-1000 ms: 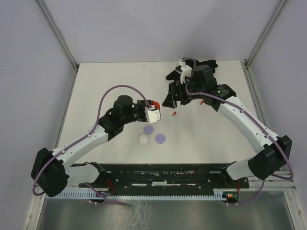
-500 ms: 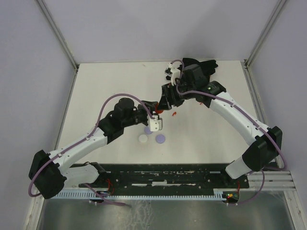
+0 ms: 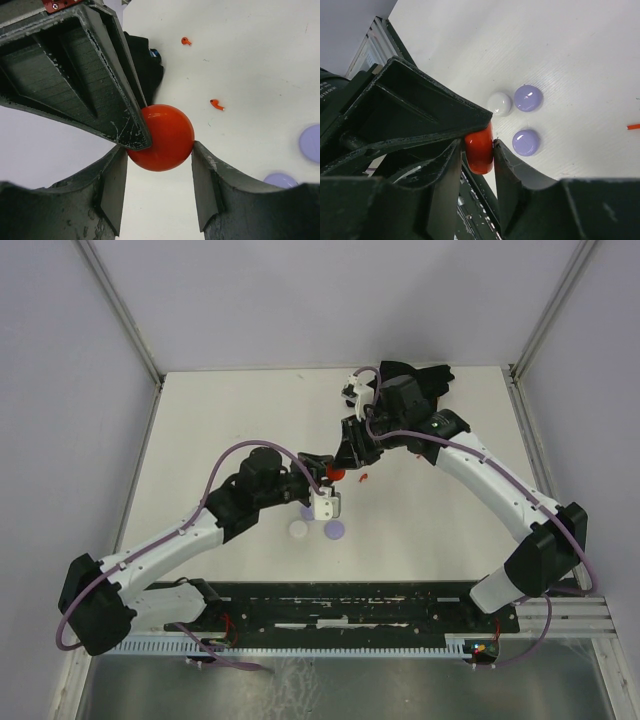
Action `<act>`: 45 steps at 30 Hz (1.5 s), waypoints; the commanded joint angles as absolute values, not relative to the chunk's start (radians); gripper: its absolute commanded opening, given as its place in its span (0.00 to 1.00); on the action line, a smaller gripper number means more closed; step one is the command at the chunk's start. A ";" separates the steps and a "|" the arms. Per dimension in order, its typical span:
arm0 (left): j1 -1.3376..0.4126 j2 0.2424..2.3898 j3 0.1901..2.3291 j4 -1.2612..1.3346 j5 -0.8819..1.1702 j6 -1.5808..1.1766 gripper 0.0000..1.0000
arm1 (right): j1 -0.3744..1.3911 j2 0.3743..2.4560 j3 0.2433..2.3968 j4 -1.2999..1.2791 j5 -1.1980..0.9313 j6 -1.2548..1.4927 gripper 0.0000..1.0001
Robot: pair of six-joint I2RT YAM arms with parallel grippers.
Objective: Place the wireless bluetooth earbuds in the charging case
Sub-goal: Pick up the charging case at the center of the board.
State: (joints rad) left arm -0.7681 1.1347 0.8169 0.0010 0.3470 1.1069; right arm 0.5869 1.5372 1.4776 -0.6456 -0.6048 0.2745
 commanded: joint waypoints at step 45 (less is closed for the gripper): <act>-0.535 1.120 0.569 1.021 0.694 -0.485 0.53 | 0.536 1.229 1.160 0.068 -0.737 0.428 0.11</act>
